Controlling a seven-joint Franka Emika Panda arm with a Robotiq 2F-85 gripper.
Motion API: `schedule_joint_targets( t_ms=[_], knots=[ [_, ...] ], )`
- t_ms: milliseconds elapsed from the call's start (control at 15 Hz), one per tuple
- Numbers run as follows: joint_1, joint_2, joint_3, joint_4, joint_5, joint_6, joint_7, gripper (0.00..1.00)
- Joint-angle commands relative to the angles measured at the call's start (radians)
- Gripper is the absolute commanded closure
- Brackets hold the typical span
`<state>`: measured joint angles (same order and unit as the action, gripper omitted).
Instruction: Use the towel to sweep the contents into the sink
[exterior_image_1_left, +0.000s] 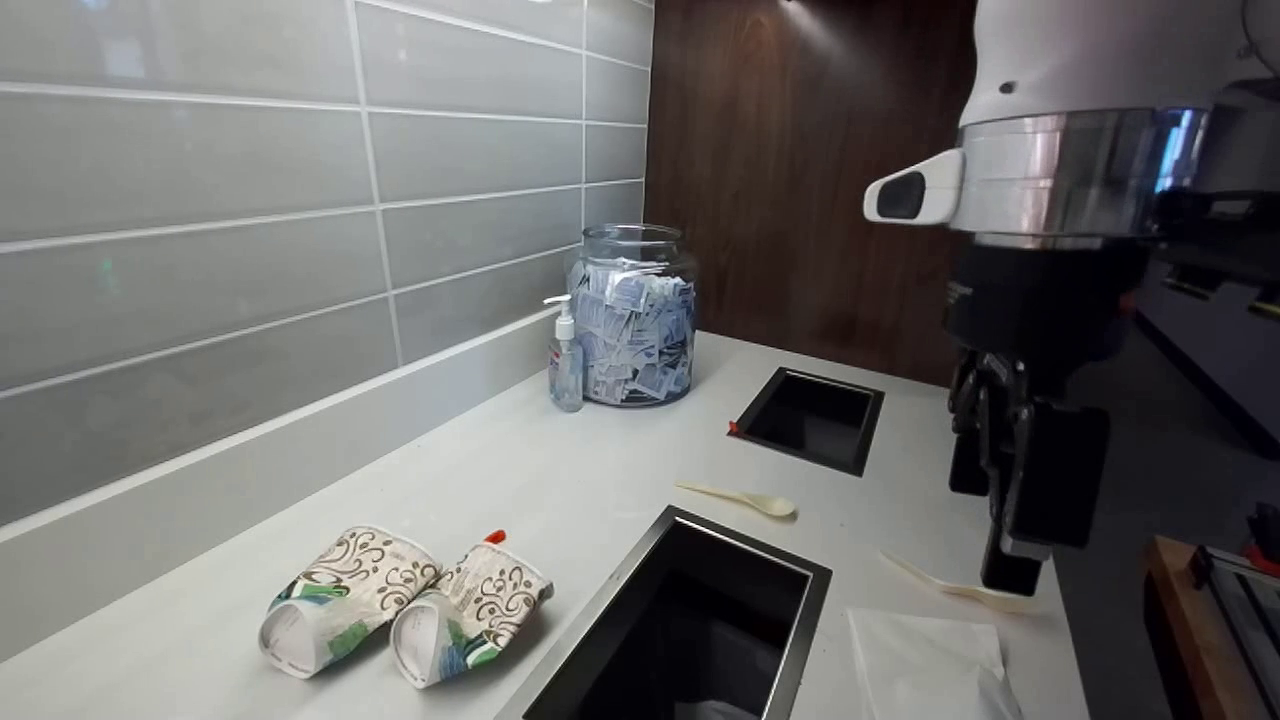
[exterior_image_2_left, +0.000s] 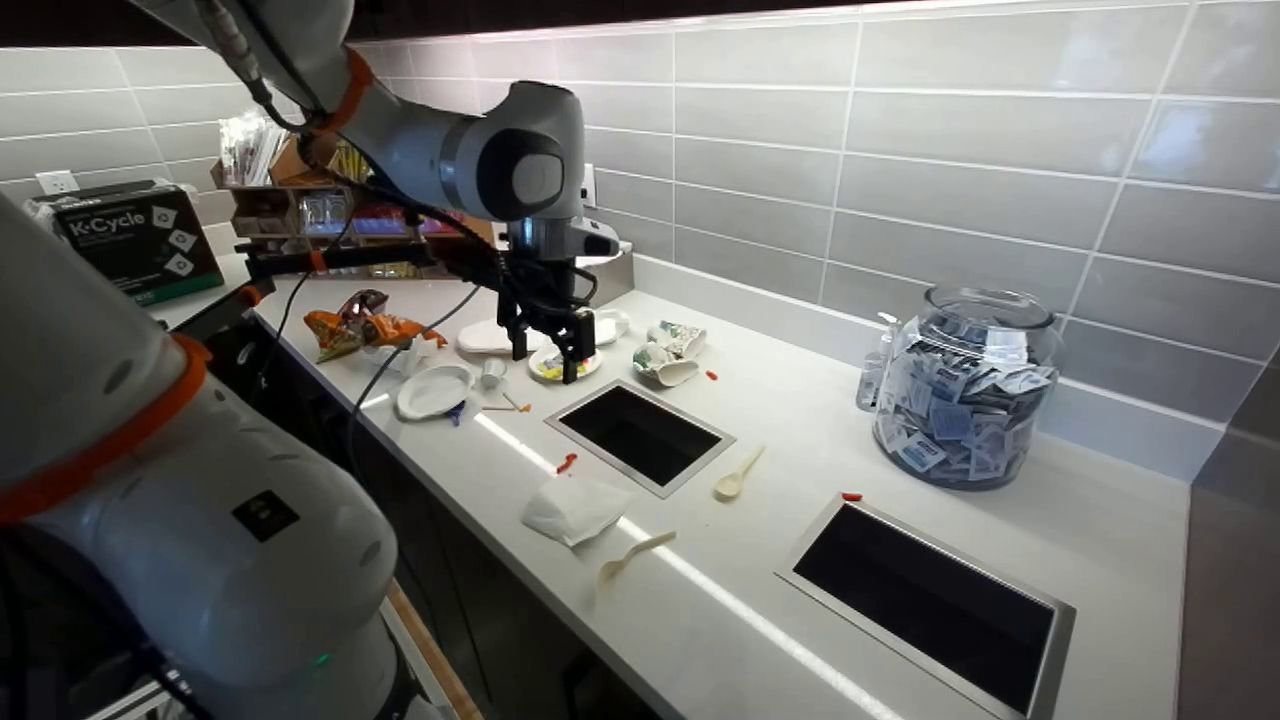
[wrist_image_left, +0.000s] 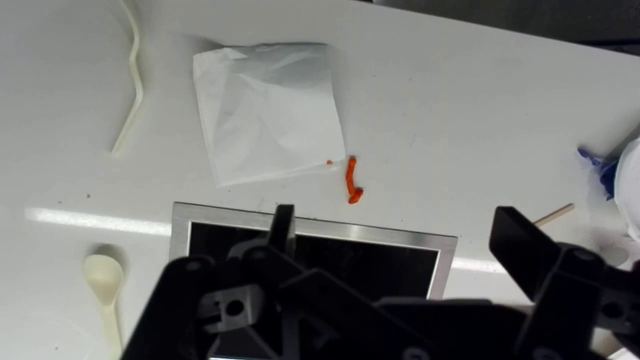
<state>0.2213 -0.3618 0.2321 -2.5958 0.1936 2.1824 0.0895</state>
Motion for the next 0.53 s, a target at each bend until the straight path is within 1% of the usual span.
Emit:
schedule_joint_targets(
  t_ms=[0,333,467],
  knots=[
    [0.007,0.001,-0.008,0.003,-0.004,-0.003,0.003,0.0],
    [0.005,0.001,-0.01,0.019,-0.004,-0.003,0.003,0.0],
    [-0.021,0.051,-0.003,0.01,-0.038,-0.037,0.052,0.0]
  ],
)
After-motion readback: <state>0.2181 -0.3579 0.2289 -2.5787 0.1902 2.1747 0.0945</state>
